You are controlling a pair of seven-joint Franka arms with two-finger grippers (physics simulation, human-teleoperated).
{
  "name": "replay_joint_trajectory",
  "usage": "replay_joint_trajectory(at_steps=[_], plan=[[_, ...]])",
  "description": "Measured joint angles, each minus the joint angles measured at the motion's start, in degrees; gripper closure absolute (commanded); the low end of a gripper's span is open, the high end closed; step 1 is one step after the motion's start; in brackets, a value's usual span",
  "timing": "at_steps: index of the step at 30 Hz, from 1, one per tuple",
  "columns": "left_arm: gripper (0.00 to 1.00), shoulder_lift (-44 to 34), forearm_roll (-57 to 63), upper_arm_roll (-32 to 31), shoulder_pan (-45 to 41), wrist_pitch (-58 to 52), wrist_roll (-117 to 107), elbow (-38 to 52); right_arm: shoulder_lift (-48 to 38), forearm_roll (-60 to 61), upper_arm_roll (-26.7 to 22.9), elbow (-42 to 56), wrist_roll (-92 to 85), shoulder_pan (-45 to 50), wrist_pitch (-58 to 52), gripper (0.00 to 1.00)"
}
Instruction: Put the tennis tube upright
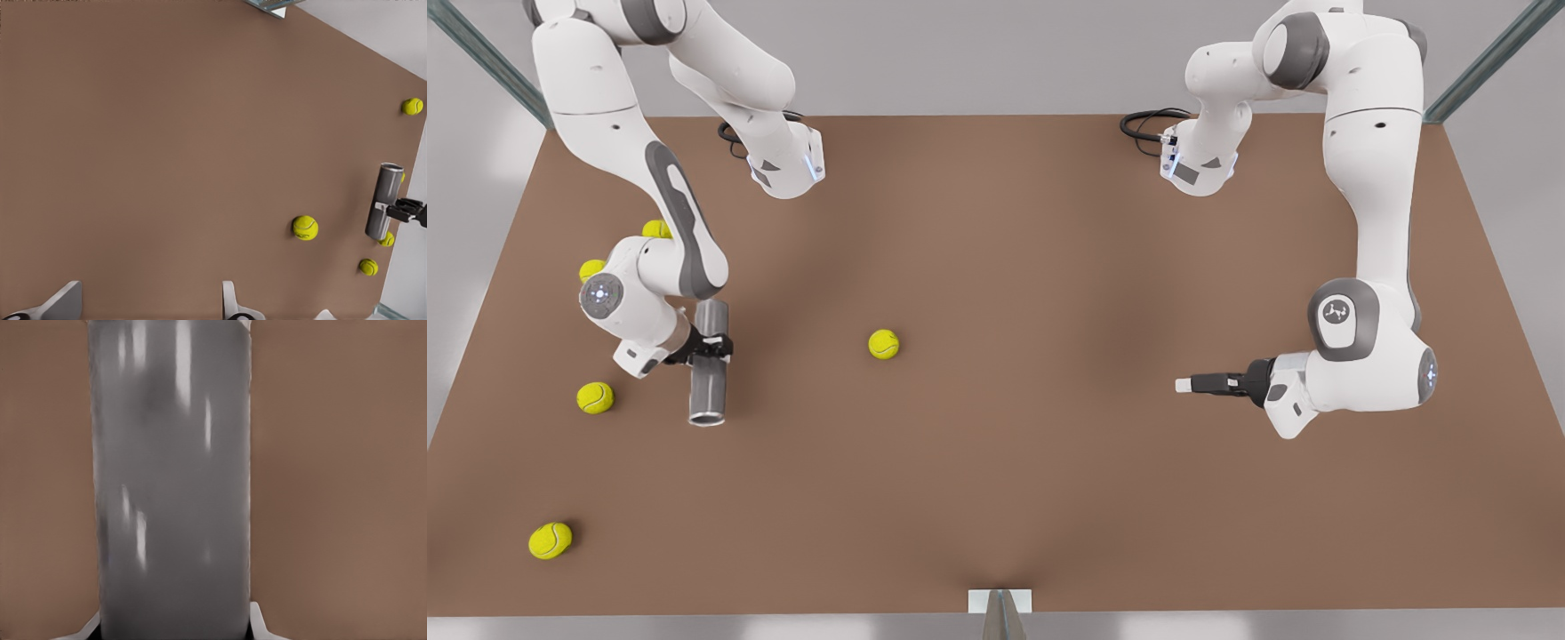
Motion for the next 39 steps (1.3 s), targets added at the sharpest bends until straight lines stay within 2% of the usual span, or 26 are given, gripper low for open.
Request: replay_joint_trajectory(at_steps=[6,19,24,31,34,37,39], plan=[[0.00,-0.08,0.04,0.00,0.00,0.00,0.06,0.00,0.53,-0.06,3.54,3.91,0.96,2.86,-1.05,0.25],[0.00,0.36,0.08,0.00,0.09,0.18,0.15,0.00,1.19,0.92,3.70,8.11,1.31,27.03,-1.05,0.25],[0.00,0.88,0.09,0.00,0.09,0.23,0.24,0.00,8.09,-0.01,2.91,18.54,0.60,38.12,-4.65,0.25],[0.00,0.97,0.09,0.00,0.11,0.26,0.24,0.00,21.52,-9.12,3.15,37.82,0.45,49.04,-8.27,0.25],[0.00,0.96,0.09,0.00,0.17,0.25,0.24,0.00,24.72,-15.84,3.16,41.83,-2.08,50.27,-8.55,0.25],[0.00,1.06,0.09,0.00,0.18,0.26,0.24,0.00,26.75,-16.49,1.16,44.01,-15.87,50.29,-8.04,0.25],[0.00,1.06,0.09,0.00,0.18,0.26,0.24,0.00,28.52,-18.17,1.20,45.42,-16.44,51.61,-7.74,0.25]])
